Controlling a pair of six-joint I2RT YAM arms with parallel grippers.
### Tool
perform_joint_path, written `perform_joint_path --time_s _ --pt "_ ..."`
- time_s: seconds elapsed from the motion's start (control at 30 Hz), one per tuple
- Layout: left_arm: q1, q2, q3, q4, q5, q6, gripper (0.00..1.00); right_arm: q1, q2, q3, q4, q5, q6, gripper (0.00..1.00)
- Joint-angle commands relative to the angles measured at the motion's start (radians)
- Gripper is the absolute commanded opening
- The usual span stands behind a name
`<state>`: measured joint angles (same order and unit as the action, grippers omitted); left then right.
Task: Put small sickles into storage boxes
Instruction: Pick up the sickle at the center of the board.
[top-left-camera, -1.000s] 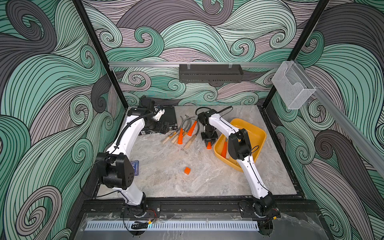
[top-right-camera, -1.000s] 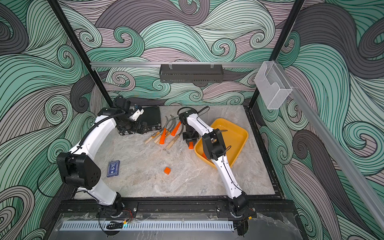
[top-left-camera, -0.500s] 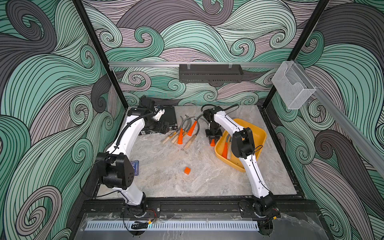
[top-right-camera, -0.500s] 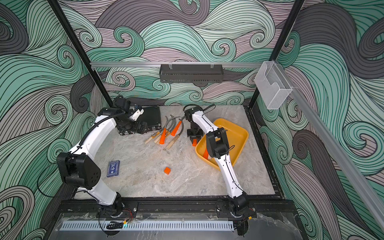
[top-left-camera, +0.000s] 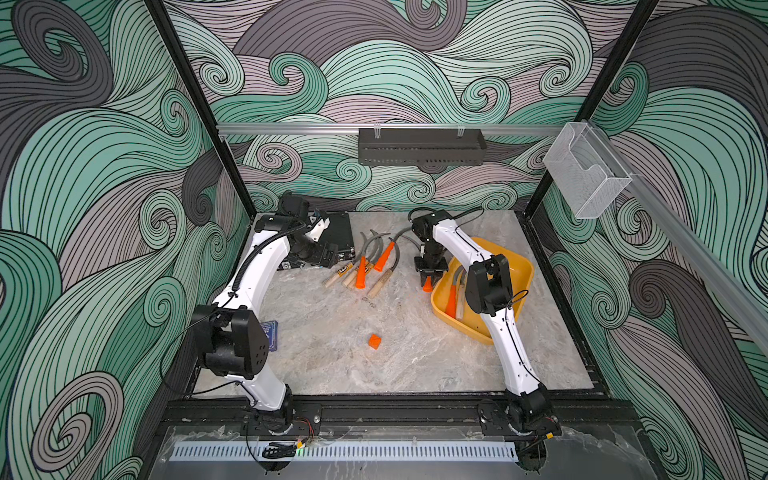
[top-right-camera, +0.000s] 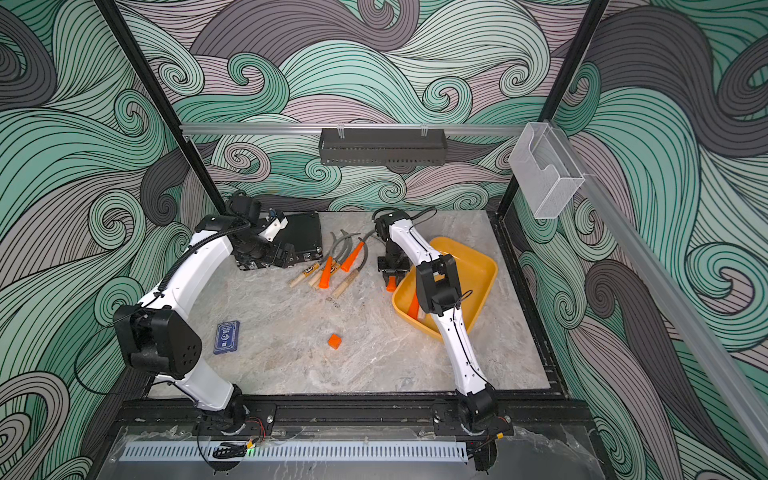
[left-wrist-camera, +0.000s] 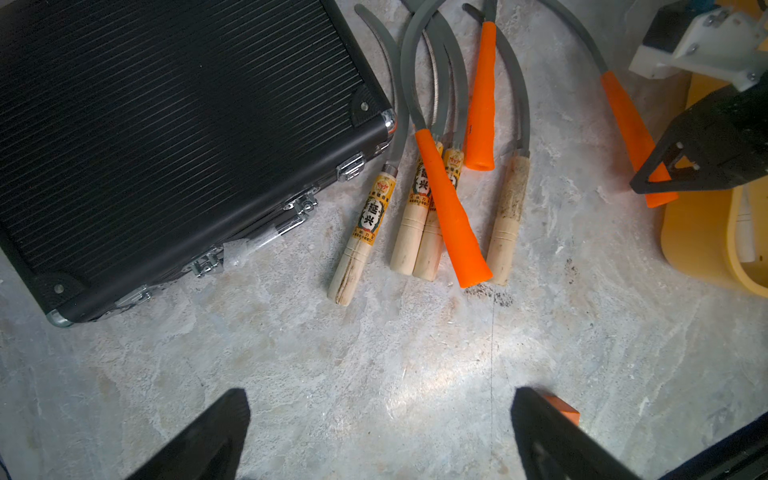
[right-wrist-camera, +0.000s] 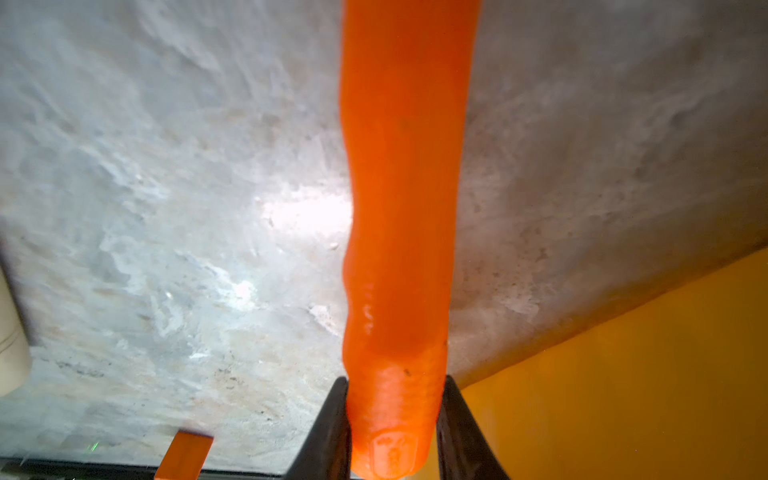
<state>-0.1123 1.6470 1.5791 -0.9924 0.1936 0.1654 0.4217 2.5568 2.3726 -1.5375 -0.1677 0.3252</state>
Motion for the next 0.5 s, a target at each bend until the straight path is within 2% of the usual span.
perform_joint_path --time_s 0.0,0.47 --pt "0.008 -0.015 0.019 -0.004 0.018 -0.009 0.99 -0.003 -0.043 0.005 -0.057 -0.081 -0.012 0.0" --pt "0.007 -0.013 0.014 0.003 0.033 -0.009 0.98 -0.006 -0.115 0.008 -0.102 -0.247 -0.005 0.0"
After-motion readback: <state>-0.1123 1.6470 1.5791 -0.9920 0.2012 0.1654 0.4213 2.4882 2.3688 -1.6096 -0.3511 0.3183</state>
